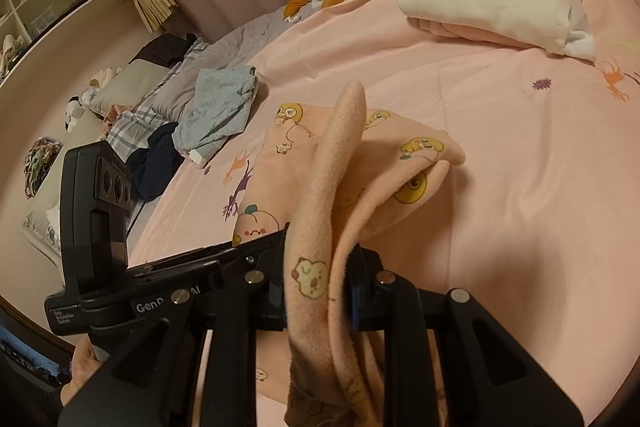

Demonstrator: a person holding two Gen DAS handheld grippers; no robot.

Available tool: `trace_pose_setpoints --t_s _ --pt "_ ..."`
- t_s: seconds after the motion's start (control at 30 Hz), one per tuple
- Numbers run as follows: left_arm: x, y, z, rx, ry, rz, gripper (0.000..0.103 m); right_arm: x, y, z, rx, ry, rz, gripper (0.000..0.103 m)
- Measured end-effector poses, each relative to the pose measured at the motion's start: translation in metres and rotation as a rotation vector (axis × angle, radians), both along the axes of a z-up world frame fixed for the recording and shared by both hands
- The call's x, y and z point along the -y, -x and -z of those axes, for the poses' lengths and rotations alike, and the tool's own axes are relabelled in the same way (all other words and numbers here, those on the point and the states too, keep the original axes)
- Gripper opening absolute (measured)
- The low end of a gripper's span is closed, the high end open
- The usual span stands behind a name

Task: Fold small clothes
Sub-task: 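Fold the held side edge over onto the shirt with the right tool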

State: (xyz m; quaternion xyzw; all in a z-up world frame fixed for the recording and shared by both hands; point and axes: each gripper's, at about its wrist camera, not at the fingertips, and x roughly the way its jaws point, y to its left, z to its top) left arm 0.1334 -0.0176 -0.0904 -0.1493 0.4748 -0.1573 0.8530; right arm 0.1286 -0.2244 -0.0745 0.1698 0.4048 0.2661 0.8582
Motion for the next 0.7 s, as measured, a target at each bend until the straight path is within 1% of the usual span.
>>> trace_pose_setpoints --t_s 0.2,0.33,0.53,0.7 --pt "0.000 -0.012 0.002 -0.002 -0.016 -0.013 0.035 -0.002 -0.015 0.005 -0.016 0.001 0.002 0.022" --pt "0.000 -0.021 0.006 -0.011 -0.040 -0.019 0.035 -0.006 -0.027 0.012 -0.031 0.001 0.008 0.022" --pt "-0.001 -0.032 0.022 -0.046 -0.071 -0.028 0.035 -0.008 -0.042 0.029 -0.073 0.023 0.029 0.023" --pt "-0.003 -0.035 0.032 -0.063 -0.086 -0.037 0.035 0.002 -0.049 0.036 -0.100 0.031 0.059 0.026"
